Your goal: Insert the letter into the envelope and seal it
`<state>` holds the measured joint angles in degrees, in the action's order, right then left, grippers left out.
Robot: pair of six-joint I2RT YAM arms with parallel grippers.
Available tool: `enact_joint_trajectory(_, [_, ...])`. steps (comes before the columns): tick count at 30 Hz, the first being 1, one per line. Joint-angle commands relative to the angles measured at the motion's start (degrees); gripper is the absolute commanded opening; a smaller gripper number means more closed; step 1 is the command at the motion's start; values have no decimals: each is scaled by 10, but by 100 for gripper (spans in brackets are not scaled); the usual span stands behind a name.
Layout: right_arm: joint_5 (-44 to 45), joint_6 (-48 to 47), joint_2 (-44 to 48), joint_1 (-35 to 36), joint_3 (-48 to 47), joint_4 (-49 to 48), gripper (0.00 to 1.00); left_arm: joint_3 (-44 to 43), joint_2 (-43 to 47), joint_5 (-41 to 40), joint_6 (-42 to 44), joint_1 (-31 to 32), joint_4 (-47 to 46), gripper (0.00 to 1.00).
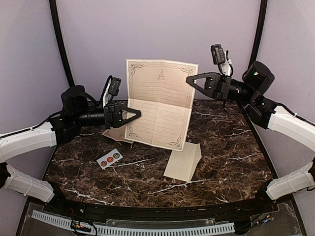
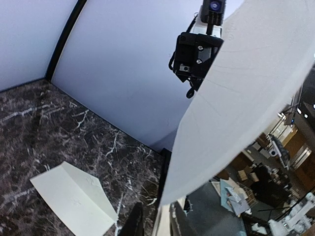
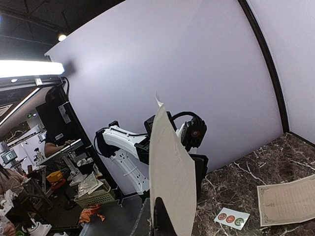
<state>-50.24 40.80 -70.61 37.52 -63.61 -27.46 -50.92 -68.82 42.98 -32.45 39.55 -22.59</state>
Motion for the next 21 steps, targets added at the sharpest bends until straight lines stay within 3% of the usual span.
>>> enact_joint_trajectory(1, [11,-9,-1,5,1,-16,0,8,9,2,4,1,-15,12])
enact_joint_trajectory(3, [16,-13,-3,5,2,-12,0,5,12,-19,13,1,3,1])
enact_joint_trajectory(8, [54,-46,-2,5,-12,59,0,-5,42,-132,55,0,94,0])
enact_joint_trajectory(9, [62,-53,0,5,-14,77,6,-10,46,-149,65,0,117,0])
enact_joint_trajectory(10, [71,-59,1,5,-13,89,24,-14,51,-154,87,-2,130,0])
enact_joint_trajectory(14, [107,-58,20,5,10,102,70,-50,53,-155,137,-20,203,0])
enact_joint_trajectory(17, [146,-54,42,5,30,114,85,-62,59,-153,153,-46,249,0])
enact_joint_trajectory(21, [165,-37,76,5,62,100,91,-57,98,-152,165,-69,257,0])
